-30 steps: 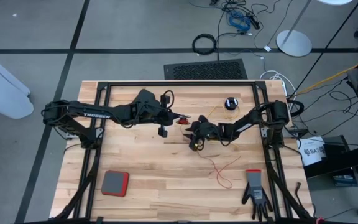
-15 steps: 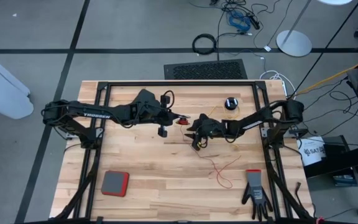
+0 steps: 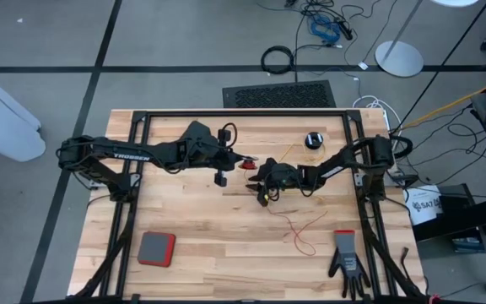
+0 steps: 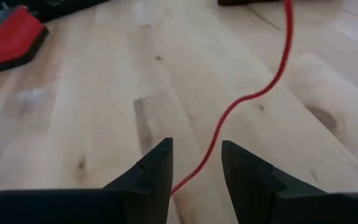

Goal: Coil cords
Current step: Coil the red wire on the spool

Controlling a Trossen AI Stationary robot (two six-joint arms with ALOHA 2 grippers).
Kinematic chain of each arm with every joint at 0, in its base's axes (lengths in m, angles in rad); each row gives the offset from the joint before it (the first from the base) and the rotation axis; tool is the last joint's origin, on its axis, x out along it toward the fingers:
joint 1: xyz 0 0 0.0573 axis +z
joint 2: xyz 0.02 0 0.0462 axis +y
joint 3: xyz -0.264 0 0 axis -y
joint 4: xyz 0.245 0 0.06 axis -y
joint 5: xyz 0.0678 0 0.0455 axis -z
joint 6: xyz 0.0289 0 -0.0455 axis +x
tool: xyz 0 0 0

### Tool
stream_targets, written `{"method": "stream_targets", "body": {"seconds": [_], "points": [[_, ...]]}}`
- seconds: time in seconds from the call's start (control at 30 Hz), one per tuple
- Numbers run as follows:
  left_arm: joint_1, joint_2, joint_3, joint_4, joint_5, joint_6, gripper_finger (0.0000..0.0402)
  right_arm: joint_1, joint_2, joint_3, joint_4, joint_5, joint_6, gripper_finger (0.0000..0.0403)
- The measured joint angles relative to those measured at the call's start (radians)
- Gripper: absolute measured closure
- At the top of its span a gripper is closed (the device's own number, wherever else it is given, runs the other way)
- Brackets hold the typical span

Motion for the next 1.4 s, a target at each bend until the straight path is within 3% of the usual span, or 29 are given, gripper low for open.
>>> {"method": "stream_targets", "body": {"seconds": [0.6,0.97,1.17,1.4], "points": [[-0.010,0.000,0.000,-0.002,0.000,0.000,0.0396,-0.042,0.077,0.013,0.055,0.005,0.002,0.0287],[-0.013,0.000,0.000,-0.016,-0.008,-0.002,0.0396,-0.045,0.075,0.013,0.017,0.005,-0.027,0.0397],[-0.013,0.000,0.000,-0.053,-0.051,-0.002,0.0397,-0.056,0.009,0.013,-0.095,0.026,-0.035,0.0401],[-0.011,0.000,0.000,-0.121,-0.100,-0.003,0.0397,-0.057,-0.169,0.013,-0.264,0.089,-0.063,0.0402]]}}
